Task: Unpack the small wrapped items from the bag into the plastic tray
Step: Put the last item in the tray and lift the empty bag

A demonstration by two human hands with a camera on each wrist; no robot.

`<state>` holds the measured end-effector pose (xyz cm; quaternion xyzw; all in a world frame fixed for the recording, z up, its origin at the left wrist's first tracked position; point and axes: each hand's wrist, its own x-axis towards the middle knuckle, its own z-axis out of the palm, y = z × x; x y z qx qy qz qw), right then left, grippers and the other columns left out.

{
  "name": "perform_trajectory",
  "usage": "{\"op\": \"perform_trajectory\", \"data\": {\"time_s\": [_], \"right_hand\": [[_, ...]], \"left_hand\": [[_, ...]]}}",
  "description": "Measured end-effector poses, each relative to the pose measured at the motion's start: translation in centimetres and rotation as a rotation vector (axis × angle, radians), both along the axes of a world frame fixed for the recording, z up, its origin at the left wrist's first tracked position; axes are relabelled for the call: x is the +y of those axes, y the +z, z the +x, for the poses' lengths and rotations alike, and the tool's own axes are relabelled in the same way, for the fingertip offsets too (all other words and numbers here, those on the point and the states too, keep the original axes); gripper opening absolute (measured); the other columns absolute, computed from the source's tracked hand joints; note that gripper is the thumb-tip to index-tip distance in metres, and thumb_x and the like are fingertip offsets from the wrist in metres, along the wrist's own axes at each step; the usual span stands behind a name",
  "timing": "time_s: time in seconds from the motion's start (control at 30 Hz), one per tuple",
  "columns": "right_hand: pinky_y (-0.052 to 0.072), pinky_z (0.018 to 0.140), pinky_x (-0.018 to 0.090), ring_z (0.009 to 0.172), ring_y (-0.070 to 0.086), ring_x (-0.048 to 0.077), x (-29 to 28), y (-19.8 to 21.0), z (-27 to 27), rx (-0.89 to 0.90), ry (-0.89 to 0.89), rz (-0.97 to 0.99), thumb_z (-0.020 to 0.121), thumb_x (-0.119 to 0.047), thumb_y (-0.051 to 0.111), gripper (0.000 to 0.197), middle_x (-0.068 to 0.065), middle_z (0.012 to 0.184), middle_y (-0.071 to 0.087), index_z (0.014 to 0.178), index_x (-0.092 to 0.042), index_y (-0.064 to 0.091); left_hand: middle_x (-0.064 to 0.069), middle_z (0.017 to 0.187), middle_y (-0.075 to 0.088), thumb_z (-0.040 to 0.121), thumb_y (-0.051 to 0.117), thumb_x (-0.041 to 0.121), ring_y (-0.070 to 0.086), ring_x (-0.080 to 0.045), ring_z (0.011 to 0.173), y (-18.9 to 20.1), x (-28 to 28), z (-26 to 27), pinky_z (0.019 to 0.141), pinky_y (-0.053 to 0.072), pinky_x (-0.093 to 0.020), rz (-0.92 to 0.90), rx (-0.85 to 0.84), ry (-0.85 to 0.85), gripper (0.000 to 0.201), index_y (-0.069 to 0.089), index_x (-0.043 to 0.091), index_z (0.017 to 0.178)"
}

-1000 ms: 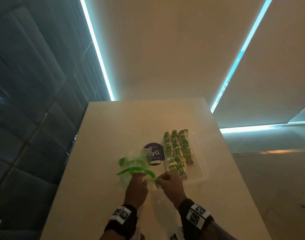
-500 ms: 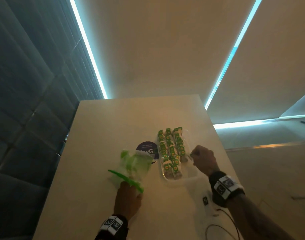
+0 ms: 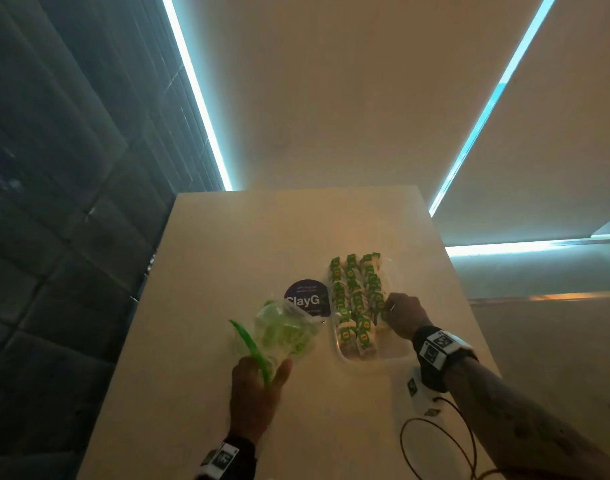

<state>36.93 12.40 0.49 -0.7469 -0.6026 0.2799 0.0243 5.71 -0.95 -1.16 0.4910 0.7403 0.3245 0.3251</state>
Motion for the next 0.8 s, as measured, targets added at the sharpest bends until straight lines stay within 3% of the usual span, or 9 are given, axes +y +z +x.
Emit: {"op": "perform_trajectory", "data": {"time_s": [0.1,0.2,0.33,0.4,0.5,0.57,0.63,0.7,0.8], "right_hand": [[0.056,0.084,0.043,0.095,0.064,0.032,-0.6,-0.1,-0.2,0.050,-0.088,0.057,0.086,-0.019,0.065,0.025,0.015,0.111,0.064,0.109,-0.010,0.060],[0.057,0.084,0.045,0.097,0.064,0.031,-1.3,0.0,-0.1,0.110,-0.149,0.101,0.084,-0.013,0.068,0.031,0.013,0.111,0.063,0.113,-0.010,0.057],[0.057,0.073,0.037,0.083,0.063,0.023,-2.3,2.0,-3.3,0.238,-0.105,0.389,0.089,-0.014,0.062,0.006,0.008,0.095,0.066,0.094,-0.011,0.062],[0.055,0.071,0.031,0.081,0.065,0.023,-3.0,4.1,-6.8,0.421,0.000,0.254,0.092,-0.028,0.064,0.019,0.007,0.090,0.068,0.094,-0.009,0.065],[0.059,0.069,0.035,0.090,0.069,0.028,-3.9,6.4,-10.7,0.757,0.007,-0.090,0.088,-0.047,0.065,0.042,0.010,0.100,0.071,0.105,-0.009,0.067],[0.060,0.070,0.035,0.089,0.071,0.030,-4.2,7.1,-11.7,0.912,-0.054,-0.156,0.088,-0.034,0.068,0.038,0.014,0.101,0.071,0.106,0.000,0.066],[0.060,0.065,0.034,0.073,0.069,0.027,-4.4,7.3,-12.2,0.958,-0.086,-0.105,0.088,-0.018,0.070,0.033,0.017,0.087,0.070,0.098,0.013,0.065],[0.058,0.055,0.030,0.061,0.064,0.024,-4.6,7.5,-12.2,0.957,-0.127,-0.006,0.087,-0.008,0.069,0.032,0.022,0.078,0.065,0.092,0.022,0.061],[0.058,0.054,0.028,0.065,0.062,0.027,-5.0,8.0,-11.6,0.966,-0.168,0.091,0.087,-0.001,0.067,0.026,0.028,0.082,0.062,0.093,0.023,0.058]], "left_hand": [[-0.003,0.082,0.063,0.078,0.057,0.071,0.061,-0.022,0.079,0.0,0.3,0.1,0.073,0.051,-0.042,0.011,-0.121,0.127,0.053,0.059,0.019,0.083],[-0.008,0.087,0.065,0.090,0.060,0.046,0.062,-0.030,0.085,0.4,0.5,0.4,0.076,0.049,-0.040,-0.050,-0.200,0.197,0.034,0.062,0.012,0.093],[-0.004,0.086,0.066,0.077,0.056,0.047,0.060,-0.025,0.084,1.4,0.4,0.3,0.073,0.043,-0.034,-0.013,-0.261,0.216,0.037,0.065,0.015,0.091],[-0.001,0.085,0.065,0.083,0.063,0.040,0.061,-0.023,0.083,2.1,0.2,0.4,0.069,0.043,-0.032,0.018,-0.259,0.179,0.020,0.063,0.021,0.087],[0.000,0.086,0.065,0.090,0.066,0.029,0.062,-0.016,0.083,3.8,-0.1,0.7,0.070,0.047,-0.030,0.096,-0.216,0.070,0.006,0.062,0.027,0.087],[0.003,0.088,0.065,0.087,0.065,0.040,0.062,-0.010,0.082,4.7,-0.3,0.5,0.071,0.050,-0.027,0.141,-0.206,0.019,0.014,0.062,0.026,0.091],[0.006,0.091,0.066,0.088,0.063,0.044,0.062,-0.003,0.085,5.3,-0.5,-0.1,0.075,0.050,-0.024,0.172,-0.189,-0.012,0.020,0.065,0.025,0.094],[0.009,0.089,0.070,0.091,0.063,0.035,0.063,-0.002,0.086,5.8,-0.6,-0.8,0.075,0.050,-0.022,0.181,-0.177,-0.021,0.012,0.070,0.026,0.090],[0.008,0.072,0.072,0.092,0.063,0.017,0.065,-0.003,0.069,6.2,-0.7,-2.4,0.064,0.047,-0.013,0.162,-0.198,0.050,0.022,0.072,0.024,0.073]]}}
